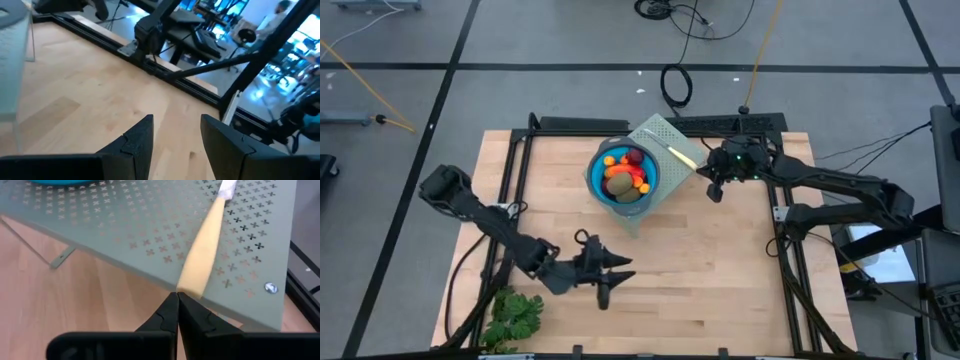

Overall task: Pick & Place Fruit
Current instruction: Put the knife on the shelf, then return to Home Position

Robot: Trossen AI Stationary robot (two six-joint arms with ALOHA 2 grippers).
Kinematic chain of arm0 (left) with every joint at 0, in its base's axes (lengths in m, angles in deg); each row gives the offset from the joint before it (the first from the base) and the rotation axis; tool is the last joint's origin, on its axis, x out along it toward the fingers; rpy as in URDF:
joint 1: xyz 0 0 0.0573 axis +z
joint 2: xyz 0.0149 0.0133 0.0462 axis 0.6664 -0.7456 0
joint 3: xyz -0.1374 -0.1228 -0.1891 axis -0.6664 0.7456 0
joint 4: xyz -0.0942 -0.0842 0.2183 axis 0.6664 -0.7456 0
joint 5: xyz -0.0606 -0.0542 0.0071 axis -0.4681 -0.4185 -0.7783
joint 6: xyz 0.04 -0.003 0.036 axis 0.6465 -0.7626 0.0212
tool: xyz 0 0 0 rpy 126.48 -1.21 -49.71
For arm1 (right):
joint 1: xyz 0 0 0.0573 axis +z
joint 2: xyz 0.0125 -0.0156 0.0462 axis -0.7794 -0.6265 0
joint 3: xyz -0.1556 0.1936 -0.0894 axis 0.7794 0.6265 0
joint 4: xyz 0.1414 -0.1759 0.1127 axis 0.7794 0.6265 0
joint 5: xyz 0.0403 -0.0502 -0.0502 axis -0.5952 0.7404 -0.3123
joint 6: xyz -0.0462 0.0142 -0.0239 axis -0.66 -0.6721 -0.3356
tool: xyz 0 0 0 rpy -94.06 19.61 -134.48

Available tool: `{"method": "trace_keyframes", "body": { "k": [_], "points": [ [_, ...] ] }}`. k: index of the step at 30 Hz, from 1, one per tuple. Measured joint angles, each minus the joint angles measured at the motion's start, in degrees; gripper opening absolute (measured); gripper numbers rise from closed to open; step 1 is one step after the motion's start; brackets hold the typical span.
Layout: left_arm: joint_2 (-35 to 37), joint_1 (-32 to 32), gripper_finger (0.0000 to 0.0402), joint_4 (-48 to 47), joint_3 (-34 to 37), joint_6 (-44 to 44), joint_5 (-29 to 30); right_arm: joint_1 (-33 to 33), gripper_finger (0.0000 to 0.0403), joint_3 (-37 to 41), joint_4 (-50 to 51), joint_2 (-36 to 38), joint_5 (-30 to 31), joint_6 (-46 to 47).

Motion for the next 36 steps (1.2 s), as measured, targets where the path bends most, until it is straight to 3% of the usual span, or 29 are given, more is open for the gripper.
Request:
{"method": "trace_keyframes", "body": {
  "k": [8, 19, 25, 31, 36],
  "points": [
    [8.34, -0.26, 0.0161, 2.48, 9.17, 2.64, -1.81, 0.0, 0.0, -0.86, -2.98, -2.55, 0.84, 0.16],
    [16.58, 1.11, 0.0161, 3.47, 17.4, 3.6, -3.43, -0.04, 0.0, -2.11, 0.49, -2.65, 1.56, 2.46],
    [21.05, 3.03, 0.0161, 11.51, 24.01, 8.18, -7.87, 0.0, 0.0, -2.08, 10.34, 2.33, -1.81, 3.06],
    [25.7, 4.89, 0.0161, 22.14, 32.15, 14.33, -12.23, 0.04, 0.0, -2.05, 11.26, 10.75, -9.0, 5.43],
    [29.22, 7.28, 0.0161, 23.49, 36.49, 13.94, -16.18, 0.04, 0.0, -2.05, 11.83, 17.49, -9.53, 6.2]
  ]
}}
